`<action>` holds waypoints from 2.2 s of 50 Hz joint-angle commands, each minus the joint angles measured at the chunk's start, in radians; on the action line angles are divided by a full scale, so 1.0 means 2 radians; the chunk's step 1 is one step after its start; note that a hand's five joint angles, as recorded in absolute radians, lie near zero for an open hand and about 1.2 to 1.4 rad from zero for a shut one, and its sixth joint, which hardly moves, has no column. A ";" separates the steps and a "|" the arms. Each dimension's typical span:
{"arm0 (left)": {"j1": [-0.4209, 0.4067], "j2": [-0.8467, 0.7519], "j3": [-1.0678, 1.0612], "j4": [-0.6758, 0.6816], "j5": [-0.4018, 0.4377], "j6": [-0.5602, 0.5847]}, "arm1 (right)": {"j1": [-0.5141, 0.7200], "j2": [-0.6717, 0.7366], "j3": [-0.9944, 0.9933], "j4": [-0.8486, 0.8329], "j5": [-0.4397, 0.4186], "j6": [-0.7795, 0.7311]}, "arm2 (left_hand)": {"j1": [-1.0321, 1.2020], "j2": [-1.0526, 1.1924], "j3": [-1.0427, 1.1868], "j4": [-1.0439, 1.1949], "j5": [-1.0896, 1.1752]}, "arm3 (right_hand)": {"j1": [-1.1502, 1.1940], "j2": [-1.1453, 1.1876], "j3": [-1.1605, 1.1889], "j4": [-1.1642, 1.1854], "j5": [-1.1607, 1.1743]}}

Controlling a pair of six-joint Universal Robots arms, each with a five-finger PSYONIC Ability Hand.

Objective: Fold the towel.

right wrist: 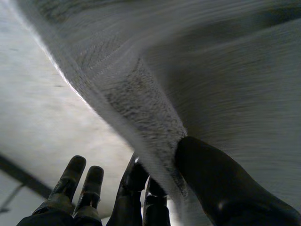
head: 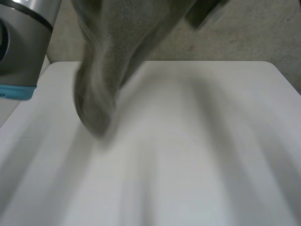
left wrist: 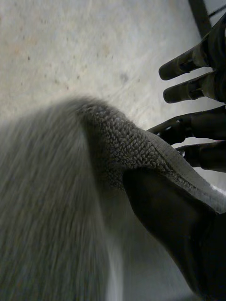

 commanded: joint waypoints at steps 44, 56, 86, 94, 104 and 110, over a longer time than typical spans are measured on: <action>-0.028 -0.157 -0.289 -0.042 -0.034 -0.017 | -0.031 0.083 0.155 0.208 -0.016 0.041 | -0.371 -0.374 -0.025 -0.028 -0.388 | 0.052 0.029 -0.006 -0.029 0.028; -0.030 -0.156 -0.288 -0.038 -0.072 -0.029 | -0.054 0.058 0.143 0.207 -0.012 0.078 | -0.371 -0.374 -0.025 -0.028 -0.388 | 0.052 0.029 -0.006 -0.029 0.028; -0.008 -0.131 -0.295 -0.059 -0.048 -0.032 | -0.090 0.030 0.122 0.266 -0.027 0.053 | 0.043 0.040 -0.025 -0.028 0.026 | 0.052 0.029 -0.006 -0.029 0.028; 0.039 -0.045 -0.248 -0.158 -0.018 -0.025 | -0.101 0.043 0.134 0.355 -0.053 -0.088 | 0.043 0.040 -0.025 -0.028 0.026 | 0.052 0.029 -0.006 -0.029 0.028; 0.068 -0.028 -0.175 -0.296 0.053 0.054 | -0.101 0.074 0.148 0.450 -0.060 -0.214 | 0.043 0.040 -0.025 -0.028 0.026 | 0.052 0.029 -0.006 -0.029 0.028; 0.086 -0.067 -0.117 -0.298 0.048 0.166 | -0.094 0.121 0.067 0.431 -0.057 -0.223 | 0.043 0.040 -0.025 -0.028 0.026 | 0.052 0.029 -0.006 -0.029 0.028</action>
